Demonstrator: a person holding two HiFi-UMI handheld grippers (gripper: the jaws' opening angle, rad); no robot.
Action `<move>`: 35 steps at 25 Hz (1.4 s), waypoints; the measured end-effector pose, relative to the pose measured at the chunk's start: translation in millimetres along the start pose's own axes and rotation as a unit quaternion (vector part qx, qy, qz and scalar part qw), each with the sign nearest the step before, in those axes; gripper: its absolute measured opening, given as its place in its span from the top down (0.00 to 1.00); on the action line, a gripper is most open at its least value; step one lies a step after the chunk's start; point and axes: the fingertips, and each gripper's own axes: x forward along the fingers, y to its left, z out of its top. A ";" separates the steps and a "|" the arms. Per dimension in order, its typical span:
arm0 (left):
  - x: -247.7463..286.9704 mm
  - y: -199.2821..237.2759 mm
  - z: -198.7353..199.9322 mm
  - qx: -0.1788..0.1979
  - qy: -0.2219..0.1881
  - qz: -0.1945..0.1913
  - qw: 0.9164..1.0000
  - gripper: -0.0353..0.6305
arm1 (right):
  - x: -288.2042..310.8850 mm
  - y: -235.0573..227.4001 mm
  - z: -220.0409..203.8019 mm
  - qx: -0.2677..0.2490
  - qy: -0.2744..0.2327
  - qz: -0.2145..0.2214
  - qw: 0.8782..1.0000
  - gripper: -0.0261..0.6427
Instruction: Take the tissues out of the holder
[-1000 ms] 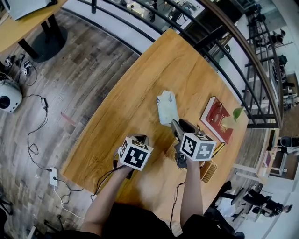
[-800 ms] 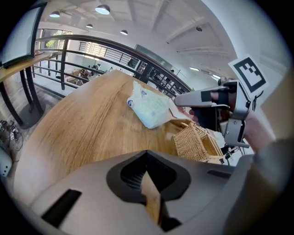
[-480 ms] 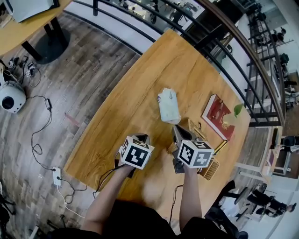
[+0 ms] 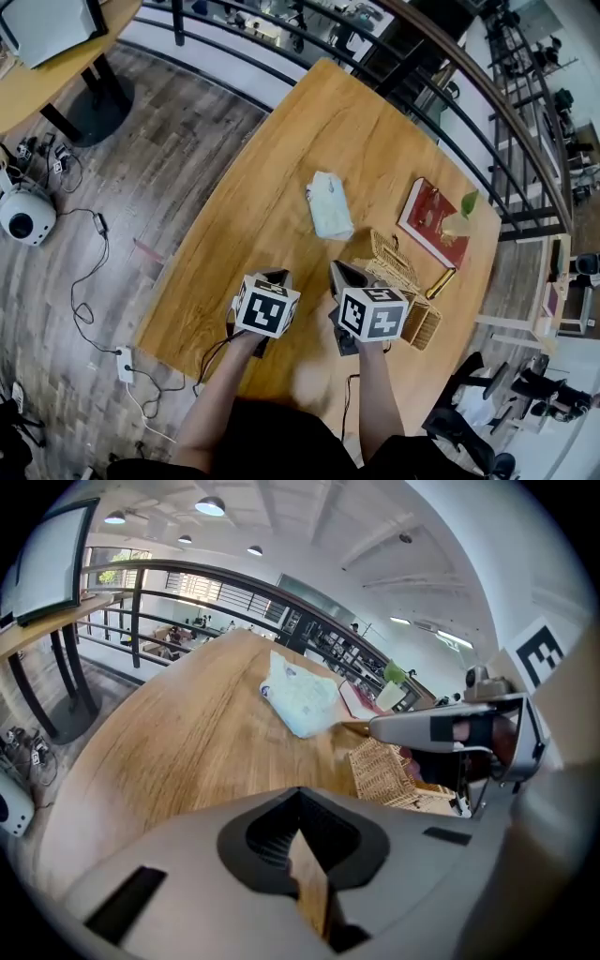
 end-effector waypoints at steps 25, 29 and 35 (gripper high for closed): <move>-15.7 -27.3 -31.1 0.037 0.003 0.001 0.999 0.95 | -24.8 18.9 -71.4 0.042 0.041 -0.019 0.998 0.94; -17.5 -31.2 -33.0 0.041 0.005 -0.002 0.999 0.95 | -26.4 20.3 -74.7 0.046 0.043 -0.017 0.998 0.94; -17.8 -32.2 -32.4 0.045 0.009 -0.005 0.999 0.95 | -27.8 21.5 -74.5 0.055 0.041 -0.017 0.998 0.94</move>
